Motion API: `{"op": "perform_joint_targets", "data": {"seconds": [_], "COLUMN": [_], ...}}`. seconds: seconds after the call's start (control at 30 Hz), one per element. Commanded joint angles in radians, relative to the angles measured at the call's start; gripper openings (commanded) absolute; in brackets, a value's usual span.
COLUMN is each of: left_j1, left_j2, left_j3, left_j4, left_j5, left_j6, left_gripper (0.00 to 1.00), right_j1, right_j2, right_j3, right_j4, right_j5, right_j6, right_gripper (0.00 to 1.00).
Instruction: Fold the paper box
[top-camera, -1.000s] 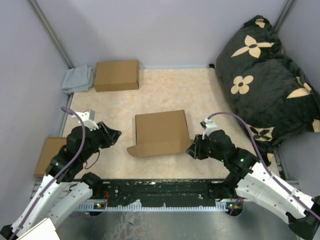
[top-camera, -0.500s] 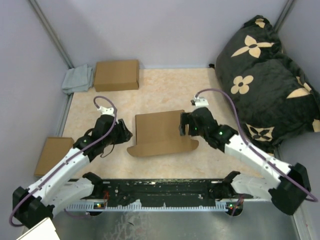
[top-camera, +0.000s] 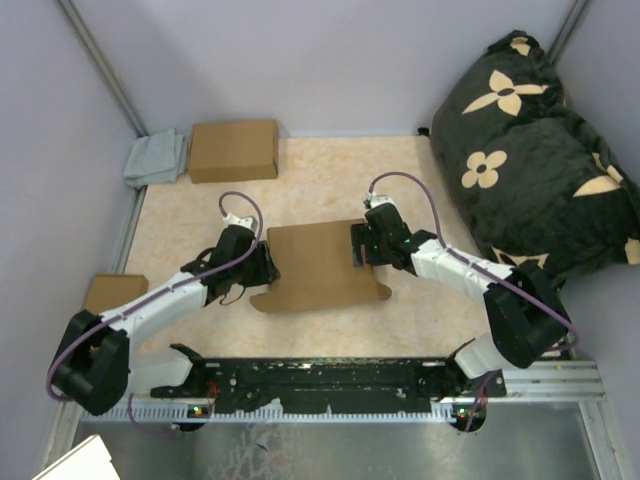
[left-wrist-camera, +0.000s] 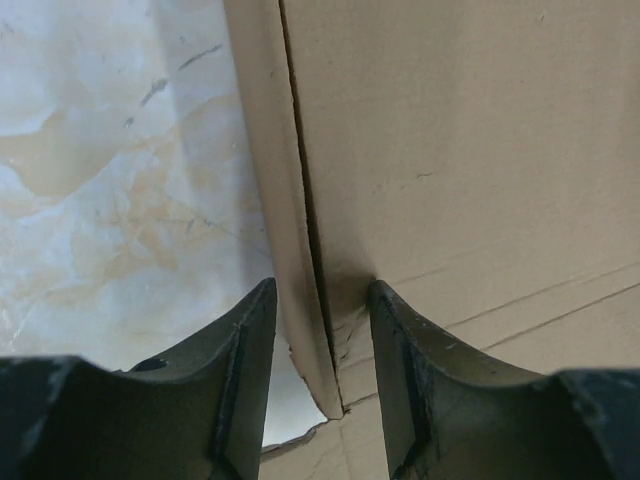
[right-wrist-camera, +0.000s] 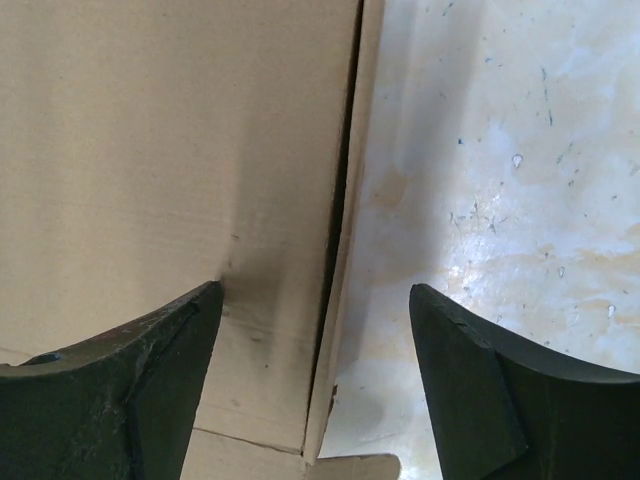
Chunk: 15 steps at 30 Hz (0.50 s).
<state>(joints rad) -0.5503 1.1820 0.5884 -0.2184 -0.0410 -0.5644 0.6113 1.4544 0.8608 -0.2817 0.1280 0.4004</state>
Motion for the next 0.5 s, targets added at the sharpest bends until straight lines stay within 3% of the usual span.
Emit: {"op": "perform_joint_targets", "data": {"seconds": [0.0, 0.27, 0.47], "left_j1": [-0.005, -0.005, -0.005], "left_j2": [0.124, 0.172, 0.248], "left_j3": [0.028, 0.07, 0.193], "left_j4": [0.026, 0.067, 0.042], "left_j5": [0.042, 0.048, 0.042], "left_j6": [0.026, 0.029, 0.075], "left_gripper": [0.48, 0.45, 0.46], "right_j1": [0.004, 0.004, 0.001], "right_j2": [0.037, 0.053, 0.1], "right_j3": [-0.01, 0.014, 0.113], "right_j4": [0.022, 0.037, -0.009], "right_j5": [-0.05, -0.057, -0.003], "right_j6": [-0.008, -0.016, -0.017], "right_gripper": [0.77, 0.76, 0.77]}}
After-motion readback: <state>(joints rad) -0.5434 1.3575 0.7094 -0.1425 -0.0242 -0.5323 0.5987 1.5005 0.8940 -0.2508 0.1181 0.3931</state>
